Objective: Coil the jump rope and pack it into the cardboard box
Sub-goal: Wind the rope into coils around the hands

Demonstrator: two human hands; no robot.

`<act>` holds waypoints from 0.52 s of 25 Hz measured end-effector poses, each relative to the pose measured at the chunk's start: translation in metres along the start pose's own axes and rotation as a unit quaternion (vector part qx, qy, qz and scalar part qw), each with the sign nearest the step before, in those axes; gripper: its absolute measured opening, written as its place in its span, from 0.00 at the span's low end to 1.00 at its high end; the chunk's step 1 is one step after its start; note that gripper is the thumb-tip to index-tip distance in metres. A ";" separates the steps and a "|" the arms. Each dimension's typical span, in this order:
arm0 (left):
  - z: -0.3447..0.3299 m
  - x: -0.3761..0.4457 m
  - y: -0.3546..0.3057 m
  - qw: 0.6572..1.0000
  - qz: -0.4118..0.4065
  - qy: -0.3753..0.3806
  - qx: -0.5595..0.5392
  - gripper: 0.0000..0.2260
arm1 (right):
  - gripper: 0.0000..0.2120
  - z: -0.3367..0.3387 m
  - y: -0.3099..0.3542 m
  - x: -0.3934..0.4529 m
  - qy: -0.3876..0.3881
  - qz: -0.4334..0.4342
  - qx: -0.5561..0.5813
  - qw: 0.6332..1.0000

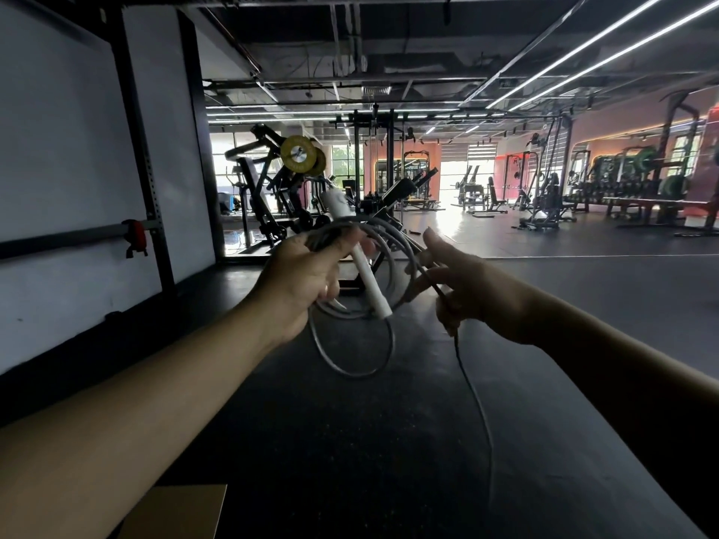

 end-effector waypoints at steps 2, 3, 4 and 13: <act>0.003 0.003 0.005 0.995 -0.003 -0.087 -0.057 0.09 | 0.33 -0.013 -0.001 -0.002 0.014 0.008 -0.005 1.000; 0.000 0.003 0.007 0.990 -0.005 -0.120 -0.075 0.09 | 0.33 -0.023 0.001 -0.002 0.006 0.017 0.005 1.000; -0.006 0.002 0.009 0.985 -0.007 -0.146 -0.088 0.09 | 0.32 -0.034 0.002 -0.002 -0.017 0.028 0.033 0.999; -0.021 -0.001 0.020 0.979 0.005 -0.186 -0.078 0.13 | 0.24 -0.041 0.014 0.011 -0.210 0.090 0.123 0.966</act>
Point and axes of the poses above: each hand's wrist, its own x-axis towards the middle knuckle, its own z-axis out of the back of the hand, y = z × x, the point moved 4 cm from there along x, towards the middle knuckle, and after that the axes turned 2 degrees about y, right-handed, at the moved point
